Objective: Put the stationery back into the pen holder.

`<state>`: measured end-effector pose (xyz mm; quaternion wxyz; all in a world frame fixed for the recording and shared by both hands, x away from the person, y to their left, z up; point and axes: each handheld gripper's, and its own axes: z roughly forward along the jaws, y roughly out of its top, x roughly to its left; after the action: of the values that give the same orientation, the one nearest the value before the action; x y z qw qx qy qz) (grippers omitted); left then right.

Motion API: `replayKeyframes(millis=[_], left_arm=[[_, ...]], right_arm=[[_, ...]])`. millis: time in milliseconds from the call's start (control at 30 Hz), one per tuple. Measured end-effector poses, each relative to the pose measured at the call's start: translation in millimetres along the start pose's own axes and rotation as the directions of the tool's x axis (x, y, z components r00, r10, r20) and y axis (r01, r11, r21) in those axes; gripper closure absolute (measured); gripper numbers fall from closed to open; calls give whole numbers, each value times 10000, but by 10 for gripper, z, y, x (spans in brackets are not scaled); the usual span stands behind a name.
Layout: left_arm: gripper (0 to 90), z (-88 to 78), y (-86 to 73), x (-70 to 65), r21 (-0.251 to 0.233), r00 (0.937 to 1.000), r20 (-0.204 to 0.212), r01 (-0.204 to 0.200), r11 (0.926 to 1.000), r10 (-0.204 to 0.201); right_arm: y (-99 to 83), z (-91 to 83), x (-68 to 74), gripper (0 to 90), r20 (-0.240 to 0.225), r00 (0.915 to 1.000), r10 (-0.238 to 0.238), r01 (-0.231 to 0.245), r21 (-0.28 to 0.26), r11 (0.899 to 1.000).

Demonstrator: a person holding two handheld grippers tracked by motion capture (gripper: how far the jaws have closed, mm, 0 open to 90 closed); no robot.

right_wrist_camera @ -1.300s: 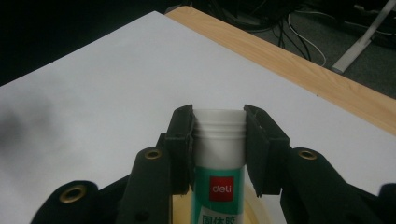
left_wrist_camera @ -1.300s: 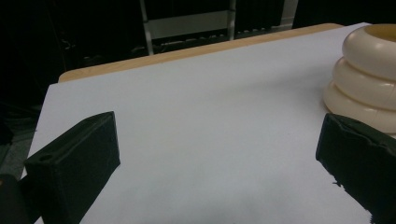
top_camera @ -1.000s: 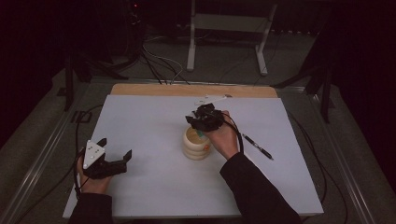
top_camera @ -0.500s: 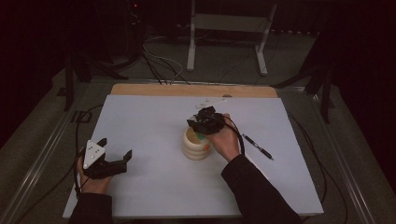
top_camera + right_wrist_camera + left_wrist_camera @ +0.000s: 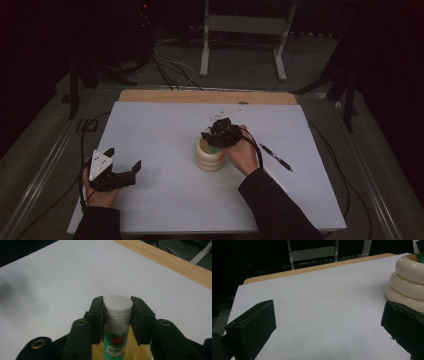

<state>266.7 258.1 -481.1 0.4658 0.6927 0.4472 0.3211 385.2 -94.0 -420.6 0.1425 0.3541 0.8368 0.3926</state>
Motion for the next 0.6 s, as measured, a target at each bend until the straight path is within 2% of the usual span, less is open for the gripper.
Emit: replayKeyframes(millis=[500, 600], left_arm=[[1, 0, 0, -4, 16, 10000, -13, -11, 10000, 11], [1, 1, 0, -5, 30, 10000, -12, -23, 10000, 23]], right_arm=[[-111, 30, -10, 643, -190, 9998, -98, 105, 384, 9992], [-107, 0, -9, 565, -426, 9991, -58, 68, 223, 9997]])
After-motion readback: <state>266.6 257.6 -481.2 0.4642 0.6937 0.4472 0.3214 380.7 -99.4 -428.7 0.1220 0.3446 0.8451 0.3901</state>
